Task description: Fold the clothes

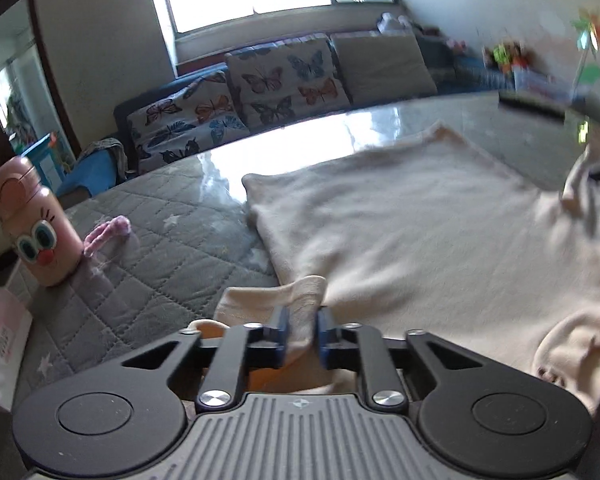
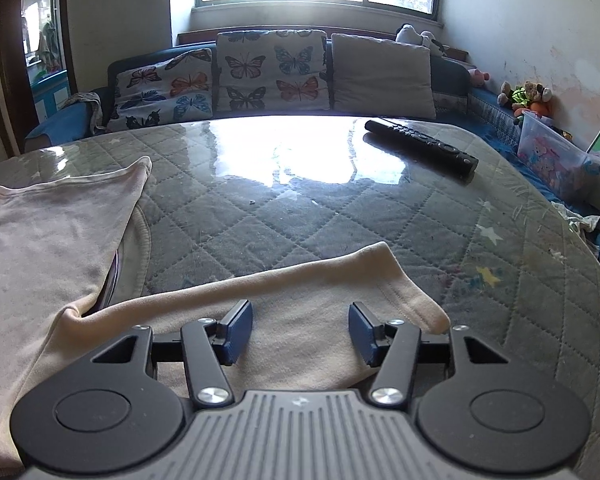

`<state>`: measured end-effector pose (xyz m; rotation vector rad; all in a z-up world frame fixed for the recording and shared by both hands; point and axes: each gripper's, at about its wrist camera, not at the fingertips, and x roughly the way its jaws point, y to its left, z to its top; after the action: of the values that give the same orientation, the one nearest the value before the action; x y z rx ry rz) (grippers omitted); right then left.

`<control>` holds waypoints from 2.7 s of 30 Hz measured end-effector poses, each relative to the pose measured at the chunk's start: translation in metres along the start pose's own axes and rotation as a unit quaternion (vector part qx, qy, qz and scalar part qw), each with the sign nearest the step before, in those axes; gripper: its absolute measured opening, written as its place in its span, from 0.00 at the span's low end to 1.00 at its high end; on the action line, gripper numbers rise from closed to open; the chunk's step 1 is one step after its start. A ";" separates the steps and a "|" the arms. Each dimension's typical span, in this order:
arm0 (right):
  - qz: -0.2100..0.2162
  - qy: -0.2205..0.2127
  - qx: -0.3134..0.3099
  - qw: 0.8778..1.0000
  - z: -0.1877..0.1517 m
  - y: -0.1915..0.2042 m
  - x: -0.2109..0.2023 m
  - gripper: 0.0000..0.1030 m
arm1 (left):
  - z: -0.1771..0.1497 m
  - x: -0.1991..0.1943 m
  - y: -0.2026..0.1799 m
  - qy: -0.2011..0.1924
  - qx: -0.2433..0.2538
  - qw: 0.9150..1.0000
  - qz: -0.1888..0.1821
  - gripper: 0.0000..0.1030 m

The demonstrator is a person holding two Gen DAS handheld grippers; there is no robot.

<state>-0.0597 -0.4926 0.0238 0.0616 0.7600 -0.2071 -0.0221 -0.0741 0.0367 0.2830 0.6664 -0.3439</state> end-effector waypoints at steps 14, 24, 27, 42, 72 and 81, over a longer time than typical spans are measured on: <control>-0.008 0.002 0.004 1.000 0.000 0.002 -0.001 0.53 | -0.040 -0.101 0.107 -0.089 -0.182 0.972 0.123 0.03; -0.015 0.006 -0.007 1.000 0.000 0.005 -0.003 0.55 | -0.109 -0.114 0.128 0.016 -0.226 0.959 0.170 0.10; -0.016 0.007 -0.010 1.000 -0.001 0.004 -0.004 0.57 | -0.109 -0.123 0.126 0.012 -0.221 0.957 0.187 0.12; -0.015 0.007 -0.005 1.000 -0.001 0.003 -0.004 0.59 | -0.084 -0.060 0.126 0.043 -0.171 0.973 0.149 0.33; 0.008 -0.018 -0.039 0.999 0.004 0.022 -0.015 0.70 | -0.006 -0.040 0.075 -0.044 -0.078 0.991 0.095 0.46; 0.032 -0.013 -0.059 0.998 0.001 0.043 -0.008 0.70 | 0.013 0.011 0.008 -0.021 -0.063 0.998 -0.007 0.41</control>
<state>-0.0559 -0.4490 0.0294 -0.0291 0.7429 -0.1005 -0.0031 -0.0741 0.0406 0.1499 0.6461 -0.3195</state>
